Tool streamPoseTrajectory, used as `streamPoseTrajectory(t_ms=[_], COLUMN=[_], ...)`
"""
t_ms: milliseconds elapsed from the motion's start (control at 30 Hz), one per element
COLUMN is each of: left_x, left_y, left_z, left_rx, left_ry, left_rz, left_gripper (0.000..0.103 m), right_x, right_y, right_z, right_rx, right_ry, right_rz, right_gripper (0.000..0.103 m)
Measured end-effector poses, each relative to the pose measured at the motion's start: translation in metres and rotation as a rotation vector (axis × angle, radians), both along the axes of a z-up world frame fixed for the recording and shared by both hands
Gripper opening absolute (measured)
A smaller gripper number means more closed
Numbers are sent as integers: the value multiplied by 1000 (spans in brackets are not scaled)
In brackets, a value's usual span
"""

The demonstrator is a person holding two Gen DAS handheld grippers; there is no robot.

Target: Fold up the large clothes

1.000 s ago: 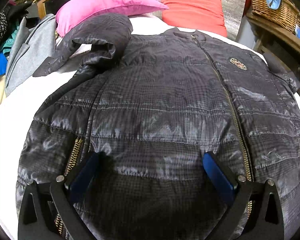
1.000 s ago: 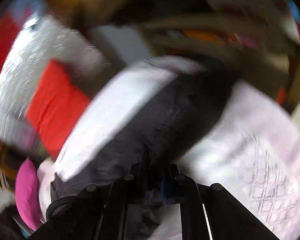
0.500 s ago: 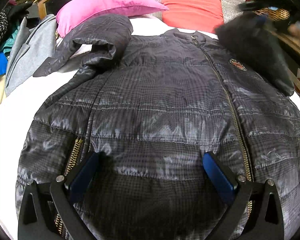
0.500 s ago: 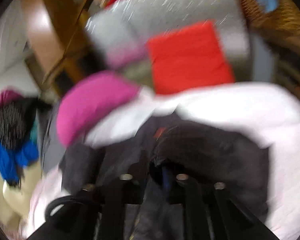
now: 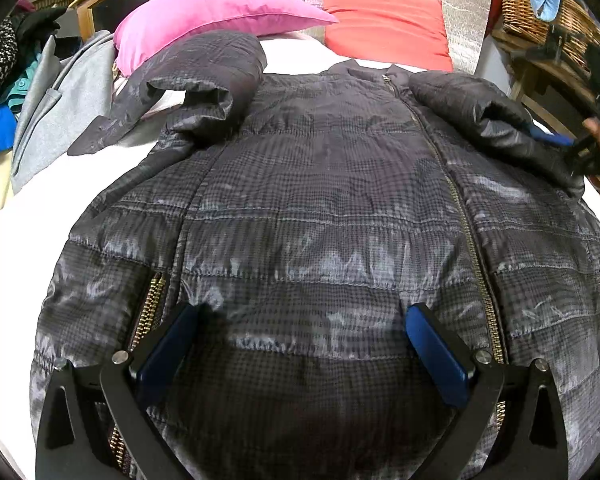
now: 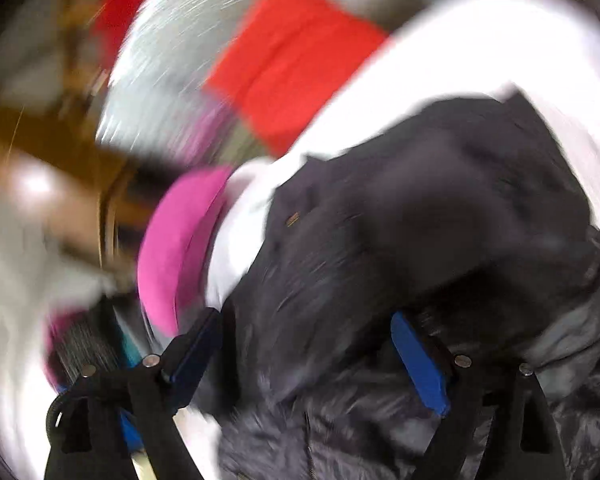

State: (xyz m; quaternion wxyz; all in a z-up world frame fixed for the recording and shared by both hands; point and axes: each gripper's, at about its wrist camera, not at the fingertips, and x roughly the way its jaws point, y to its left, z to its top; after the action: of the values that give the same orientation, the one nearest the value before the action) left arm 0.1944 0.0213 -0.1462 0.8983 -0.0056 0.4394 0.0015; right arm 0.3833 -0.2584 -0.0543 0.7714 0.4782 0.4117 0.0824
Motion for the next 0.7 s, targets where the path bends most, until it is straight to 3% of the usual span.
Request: streamPoseTrajectory(t_ms=[67,133,200,300,400,433,467,500,533,567,700], left_x=[0,0,0,0,1,0,0,0,1,1,2], left_y=[1,1,2,3,2,2,2,2,3,3,5], left_z=[0,0,0,-1,-1,-1,-1,-1,-1,-1,0], left_rx=[-2,-4,-7,-7,-2,-3,-7,-9,-10,-11,-15], left_ry=[-2,-4,-5,-8,-8,-8,-8,-8,-8,-7,0], left_rz=[-1,-2,-3,-3,-3,-3,-4,-4,-4,-5,-9], left_gripper=[103,103,103,103,103,103,103,103,103,103,103], right_x=[11,23,36,47,50,49,48,48,49,44,28], right_y=[-13,-11,3,53,121,145,159,179,191,197,177], right_z=[-18,-13,3,42,67,70,69,62,55,49,30], right_rx=[77,20,-115,-350,-471,-502,-511,-500,-490,-496,-501], right_ry=[49,40,24,-84,-205,-237,-248,-246,-239,-240,-217], right_rz=[-53,-58,-23,80,262,313,345,405,442,468,448], right_gripper=[88,72,29,29,29,30,42,78,93,99,99])
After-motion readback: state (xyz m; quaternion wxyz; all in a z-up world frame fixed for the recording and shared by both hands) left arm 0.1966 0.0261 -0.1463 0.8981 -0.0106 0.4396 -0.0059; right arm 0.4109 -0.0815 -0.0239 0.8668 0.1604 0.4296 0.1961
